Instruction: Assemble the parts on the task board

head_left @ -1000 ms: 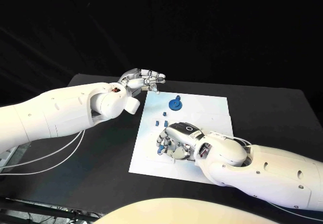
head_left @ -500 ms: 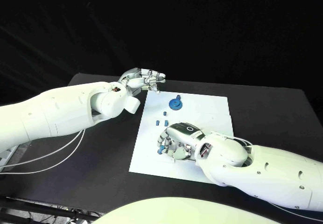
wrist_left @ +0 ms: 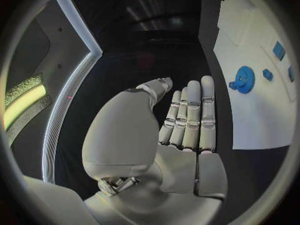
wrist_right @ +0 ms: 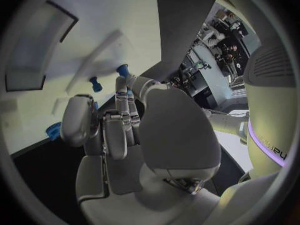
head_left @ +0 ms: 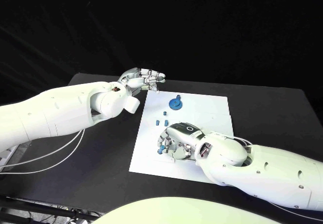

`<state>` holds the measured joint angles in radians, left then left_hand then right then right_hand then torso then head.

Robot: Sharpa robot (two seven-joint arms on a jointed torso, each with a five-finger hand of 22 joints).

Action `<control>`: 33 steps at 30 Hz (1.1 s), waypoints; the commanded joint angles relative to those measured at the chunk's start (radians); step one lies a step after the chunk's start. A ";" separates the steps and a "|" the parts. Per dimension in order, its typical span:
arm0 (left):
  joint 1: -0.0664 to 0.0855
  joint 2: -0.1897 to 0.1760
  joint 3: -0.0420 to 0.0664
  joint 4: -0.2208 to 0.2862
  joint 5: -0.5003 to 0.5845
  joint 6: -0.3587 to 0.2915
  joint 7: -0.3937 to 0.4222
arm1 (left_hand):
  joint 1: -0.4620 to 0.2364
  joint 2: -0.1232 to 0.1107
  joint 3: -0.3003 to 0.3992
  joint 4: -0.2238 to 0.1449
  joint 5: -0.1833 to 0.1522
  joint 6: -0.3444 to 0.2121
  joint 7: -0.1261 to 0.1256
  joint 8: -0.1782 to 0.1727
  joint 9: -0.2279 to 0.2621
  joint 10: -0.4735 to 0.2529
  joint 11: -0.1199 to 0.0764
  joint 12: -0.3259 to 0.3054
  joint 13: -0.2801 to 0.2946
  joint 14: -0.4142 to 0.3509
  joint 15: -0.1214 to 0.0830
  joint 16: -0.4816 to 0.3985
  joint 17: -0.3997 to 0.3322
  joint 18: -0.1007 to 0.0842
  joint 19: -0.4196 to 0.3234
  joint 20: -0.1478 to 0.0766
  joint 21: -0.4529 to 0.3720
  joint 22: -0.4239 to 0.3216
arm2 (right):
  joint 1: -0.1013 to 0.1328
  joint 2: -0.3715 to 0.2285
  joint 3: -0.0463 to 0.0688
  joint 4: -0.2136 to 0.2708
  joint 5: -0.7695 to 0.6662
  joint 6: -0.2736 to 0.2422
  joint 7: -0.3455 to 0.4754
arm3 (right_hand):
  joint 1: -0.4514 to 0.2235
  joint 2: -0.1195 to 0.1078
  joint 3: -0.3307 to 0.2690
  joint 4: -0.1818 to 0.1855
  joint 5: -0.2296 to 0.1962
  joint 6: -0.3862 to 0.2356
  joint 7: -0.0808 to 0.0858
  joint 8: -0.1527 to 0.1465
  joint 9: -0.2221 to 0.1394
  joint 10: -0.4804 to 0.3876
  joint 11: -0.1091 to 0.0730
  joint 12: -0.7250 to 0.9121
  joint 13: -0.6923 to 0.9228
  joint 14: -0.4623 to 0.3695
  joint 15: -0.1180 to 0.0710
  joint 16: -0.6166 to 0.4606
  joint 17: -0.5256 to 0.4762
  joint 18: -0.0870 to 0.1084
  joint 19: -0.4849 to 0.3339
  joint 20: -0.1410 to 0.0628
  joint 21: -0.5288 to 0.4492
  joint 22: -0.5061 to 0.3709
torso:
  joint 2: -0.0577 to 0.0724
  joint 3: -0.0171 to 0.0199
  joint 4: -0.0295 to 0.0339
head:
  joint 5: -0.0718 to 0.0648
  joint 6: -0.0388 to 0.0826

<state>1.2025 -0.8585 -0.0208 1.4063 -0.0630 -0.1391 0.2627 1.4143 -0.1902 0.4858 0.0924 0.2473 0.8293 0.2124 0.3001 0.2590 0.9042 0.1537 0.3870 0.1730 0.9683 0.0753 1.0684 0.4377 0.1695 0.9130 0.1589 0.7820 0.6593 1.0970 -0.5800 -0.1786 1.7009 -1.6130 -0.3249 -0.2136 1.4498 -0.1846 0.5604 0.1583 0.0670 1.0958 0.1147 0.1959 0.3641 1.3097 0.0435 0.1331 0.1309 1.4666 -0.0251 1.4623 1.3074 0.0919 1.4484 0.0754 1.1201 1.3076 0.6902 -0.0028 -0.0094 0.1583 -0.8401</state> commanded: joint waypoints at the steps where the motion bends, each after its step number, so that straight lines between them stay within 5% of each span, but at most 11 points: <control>1: 0.001 0.001 0.001 0.003 -0.001 0.015 0.004 | 0.008 0.004 -0.008 0.000 -0.002 -0.005 0.008 0.000 -0.001 -0.008 0.001 0.005 -0.001 -0.005 0.001 -0.005 -0.001 0.014 0.001 0.006 -0.002 -0.001 | -0.001 0.007 -0.001 -0.008 -0.024 0.028 -0.011 | -0.002 0.011 0.001 -0.005 0.005 0.004 0.000 0.003 0.040 0.006 0.001 -0.006 0.001 0.059 -0.005 0.002 0.036 -0.015 -0.001 -0.003 -0.004 0.124 | 0.000 0.0004 -0.0001 | 0.000 0.000; 18: 0.001 -0.003 0.001 0.005 -0.001 0.017 0.002 | 0.008 0.004 -0.008 0.000 -0.002 -0.005 0.008 0.000 -0.001 -0.008 0.001 0.005 -0.001 -0.005 0.001 -0.005 -0.001 0.014 0.001 0.006 -0.002 -0.001 | -0.013 0.031 -0.008 -0.024 -0.051 0.046 -0.035 | -0.032 -0.011 0.008 -0.021 0.005 -0.013 0.008 -0.005 0.042 -0.001 0.006 -0.021 0.005 0.058 -0.001 -0.001 0.031 -0.013 -0.004 0.000 -0.015 0.123 | -0.001 0.0001 0.0000 | -0.002 -0.002; 23: 0.001 -0.004 0.001 0.006 -0.001 0.018 0.001 | 0.008 0.004 -0.010 0.001 -0.002 -0.006 0.009 0.001 -0.001 -0.010 0.001 0.008 -0.001 -0.005 0.002 -0.005 -0.002 0.014 0.001 0.007 -0.003 -0.002 | -0.013 0.025 -0.008 -0.023 -0.047 0.031 -0.032 | -0.081 -0.049 0.010 -0.027 0.062 -0.066 0.025 -0.040 0.029 -0.028 0.023 -0.046 0.009 0.058 0.013 0.001 0.032 -0.013 -0.005 0.010 -0.022 0.124 | 0.000 0.0004 -0.0006 | -0.001 -0.002; 33: 0.001 -0.006 0.001 0.006 -0.001 0.020 -0.001 | 0.008 0.004 -0.010 0.001 -0.002 -0.006 0.009 0.001 -0.001 -0.010 0.001 0.008 -0.001 -0.005 0.002 -0.005 -0.002 0.014 0.001 0.007 -0.003 -0.002 | -0.013 0.003 -0.008 -0.002 -0.044 -0.018 -0.030 | -0.131 -0.099 -0.031 -0.024 0.063 -0.148 0.028 -0.089 0.012 -0.097 0.030 -0.062 0.007 0.057 0.020 0.002 0.032 -0.011 -0.005 0.018 -0.033 0.124 | -0.001 0.0009 -0.0005 | -0.003 0.001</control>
<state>1.2026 -0.8651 -0.0209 1.4093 -0.0632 -0.1367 0.2583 1.4143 -0.1902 0.4801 0.0924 0.2473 0.8293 0.2124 0.3001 0.2589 0.9005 0.1574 0.3911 0.1731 0.9683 0.0753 1.0684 0.4379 0.1694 0.9130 0.1589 0.7820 0.6583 1.0842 -0.5741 -0.1864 1.6926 -1.6475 -0.3205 -0.2420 1.3204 -0.2775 0.5326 0.1351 0.1277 0.9529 0.1429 0.1098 0.3770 1.2171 0.0744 0.0763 0.1383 1.4664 -0.0106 1.4623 1.3080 0.0919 1.4448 0.0864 1.0900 1.3073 0.6897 -0.0021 -0.0098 0.1567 -0.8403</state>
